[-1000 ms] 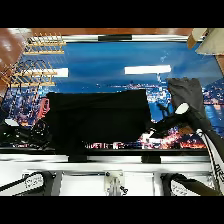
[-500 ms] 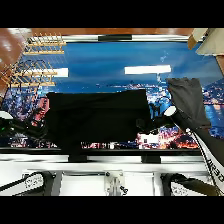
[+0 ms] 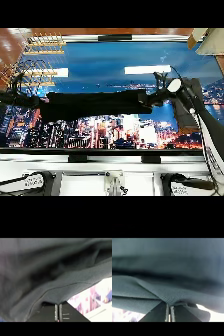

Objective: Fold the shirts.

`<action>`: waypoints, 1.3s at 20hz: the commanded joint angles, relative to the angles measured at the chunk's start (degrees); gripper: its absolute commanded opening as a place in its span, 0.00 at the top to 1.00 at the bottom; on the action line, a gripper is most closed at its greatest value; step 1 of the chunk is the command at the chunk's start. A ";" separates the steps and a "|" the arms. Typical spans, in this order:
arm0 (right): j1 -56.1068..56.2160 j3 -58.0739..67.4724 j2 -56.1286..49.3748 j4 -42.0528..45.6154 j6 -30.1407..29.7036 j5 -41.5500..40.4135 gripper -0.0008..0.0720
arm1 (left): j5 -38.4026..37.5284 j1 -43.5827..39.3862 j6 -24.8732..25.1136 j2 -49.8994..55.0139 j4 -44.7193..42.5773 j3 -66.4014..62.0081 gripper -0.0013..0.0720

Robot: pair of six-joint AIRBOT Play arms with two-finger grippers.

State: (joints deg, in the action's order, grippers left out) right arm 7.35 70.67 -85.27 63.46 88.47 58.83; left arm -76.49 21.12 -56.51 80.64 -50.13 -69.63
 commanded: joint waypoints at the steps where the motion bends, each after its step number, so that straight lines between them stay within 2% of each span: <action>1: 0.00 9.94 -8.22 1.20 1.40 -1.51 0.89 | 2.38 -4.50 -3.80 10.32 2.38 -11.96 0.94; 4: 0.04 16.37 -14.80 1.07 1.57 -1.95 0.89 | 2.36 -5.90 -9.05 20.13 1.97 -20.70 0.94; 7: 0.13 18.99 -19.15 0.52 1.57 -2.43 0.85 | 1.01 -5.90 -12.85 26.86 1.99 -23.63 0.94; 8: 0.13 18.99 -19.87 0.33 1.57 -2.47 0.73 | 0.04 -5.90 -13.42 28.44 1.99 -23.61 0.90; 9: 0.13 18.99 -20.22 -0.22 1.14 -2.29 0.37 | -1.09 -5.90 -13.79 29.44 2.01 -23.61 0.73; 10: 0.07 19.02 -20.00 -0.85 -0.79 -1.64 0.30 | -2.47 -5.81 -13.86 29.94 2.01 -23.61 0.39; 11: -0.35 19.02 -19.08 -0.70 -2.78 -0.28 0.30 | -3.61 -5.53 -13.84 29.92 2.01 -23.63 0.20; 13: -1.99 19.02 -15.78 3.58 -3.63 2.64 0.28 | -6.08 -4.17 -13.84 29.09 2.01 -24.74 0.20; 14: -3.23 18.99 -14.27 6.32 -3.41 3.61 0.09 | -7.58 -3.39 -13.86 28.46 2.01 -25.79 0.20; 15: -5.18 18.99 -13.55 7.61 -1.75 4.68 0.03 | -8.94 -2.82 -13.86 27.67 2.10 -26.75 0.27; 16: -7.50 18.95 -13.88 5.20 -0.61 6.12 0.03 | -10.51 -2.56 -13.77 26.49 2.58 -27.36 0.30; 19: -11.19 18.93 -18.18 -6.62 -2.03 8.44 0.03 | -11.37 -3.87 -12.59 22.05 2.84 -27.39 0.30; 26: -8.59 18.95 -25.53 -7.52 -2.10 7.80 0.04 | -10.93 -11.69 -11.67 15.28 2.84 -27.41 0.30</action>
State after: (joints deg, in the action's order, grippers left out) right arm -2.02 89.65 -108.53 56.64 86.43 66.63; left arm -87.48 12.34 -68.66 98.17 -47.33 -96.95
